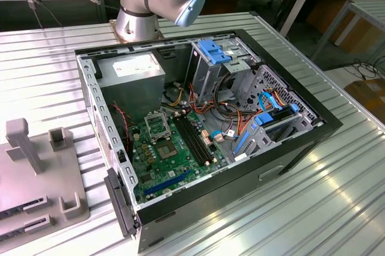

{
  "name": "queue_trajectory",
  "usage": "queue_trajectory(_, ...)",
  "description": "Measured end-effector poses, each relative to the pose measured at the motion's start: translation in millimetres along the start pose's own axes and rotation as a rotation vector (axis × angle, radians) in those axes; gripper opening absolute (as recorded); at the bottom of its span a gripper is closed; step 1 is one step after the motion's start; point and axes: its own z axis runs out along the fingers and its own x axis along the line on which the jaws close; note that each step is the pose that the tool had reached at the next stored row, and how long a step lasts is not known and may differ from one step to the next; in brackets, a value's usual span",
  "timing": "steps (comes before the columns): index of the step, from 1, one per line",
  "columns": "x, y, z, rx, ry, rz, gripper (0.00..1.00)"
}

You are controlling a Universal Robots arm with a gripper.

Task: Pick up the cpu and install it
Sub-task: 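Pick up the cpu and move it towards the insertion slot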

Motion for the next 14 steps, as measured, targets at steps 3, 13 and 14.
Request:
queue_trajectory(3,0.0,0.1,-0.7,-0.0007,0.0003,0.0,0.47)
queue_trajectory(13,-2.1,0.0,-0.9,-0.003,0.0005,0.0,0.47)
queue_trajectory(14,-3.1,0.0,-0.9,-0.003,0.0005,0.0,0.47)
